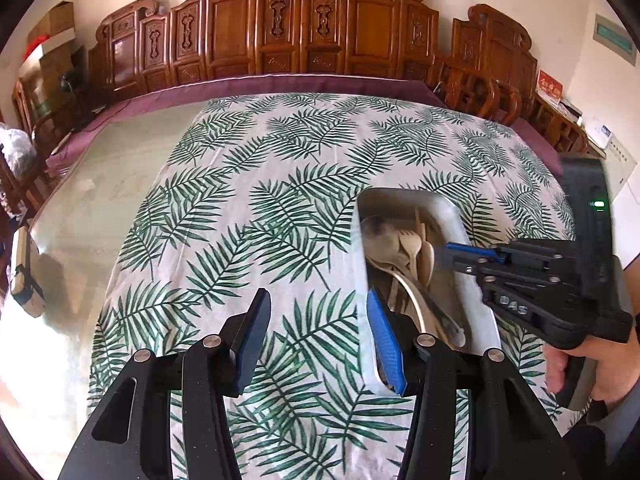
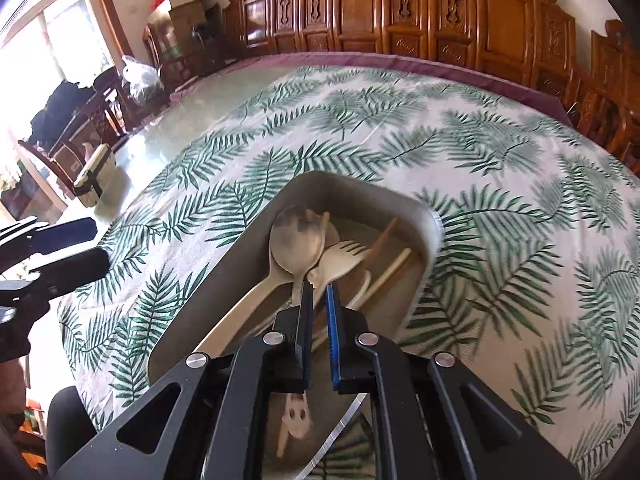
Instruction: Organize utensils
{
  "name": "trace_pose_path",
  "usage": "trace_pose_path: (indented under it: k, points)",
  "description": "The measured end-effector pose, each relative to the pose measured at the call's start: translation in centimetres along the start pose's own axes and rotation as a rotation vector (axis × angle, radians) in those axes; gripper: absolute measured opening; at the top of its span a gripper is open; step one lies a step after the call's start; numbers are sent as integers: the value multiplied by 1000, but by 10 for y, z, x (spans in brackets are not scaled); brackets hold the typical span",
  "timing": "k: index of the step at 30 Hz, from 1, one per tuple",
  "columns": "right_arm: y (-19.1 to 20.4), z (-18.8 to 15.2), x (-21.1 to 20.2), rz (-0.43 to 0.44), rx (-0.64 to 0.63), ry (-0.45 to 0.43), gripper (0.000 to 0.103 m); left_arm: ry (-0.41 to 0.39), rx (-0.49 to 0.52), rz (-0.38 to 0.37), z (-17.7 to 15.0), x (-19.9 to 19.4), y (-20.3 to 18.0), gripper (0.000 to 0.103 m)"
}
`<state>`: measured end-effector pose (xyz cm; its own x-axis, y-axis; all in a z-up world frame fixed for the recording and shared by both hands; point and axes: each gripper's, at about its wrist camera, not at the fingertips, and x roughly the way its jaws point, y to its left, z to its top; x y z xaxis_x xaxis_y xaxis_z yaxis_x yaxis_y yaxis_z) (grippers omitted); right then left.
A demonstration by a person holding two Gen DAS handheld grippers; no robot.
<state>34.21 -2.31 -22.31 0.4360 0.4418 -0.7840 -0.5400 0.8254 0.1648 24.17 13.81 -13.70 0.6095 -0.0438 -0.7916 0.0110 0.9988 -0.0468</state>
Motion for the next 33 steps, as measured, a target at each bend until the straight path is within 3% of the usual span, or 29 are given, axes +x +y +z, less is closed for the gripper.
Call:
trace_pose_path:
  k: [3, 5, 9, 15, 25, 29, 33]
  points:
    - [-5, -3, -20, -11, 5, -40, 9, -3, -2, -6, 1, 0, -6, 48]
    - [-9, -7, -37, -13, 8, -66, 9, -13, -3, -9, 1, -3, -12, 60]
    - [-17, -15, -63, -32, 20, -108, 9, -32, 8, -7, 1, -8, -23, 66]
    - [-34, -33, -104, -69, 57, -172, 41, -66, 1, 1, 0, -20, -39, 89]
    - [-52, -67, -167, -176, 117, -265, 90, -93, -8, -6, -5, -44, -66, 95]
    - [-55, -82, -189, -227, 141, -285, 100, -106, 5, -12, -11, -57, -80, 95]
    - [-55, -98, -208, -257, 165, -301, 100, -117, 26, -7, -21, -71, -95, 95]
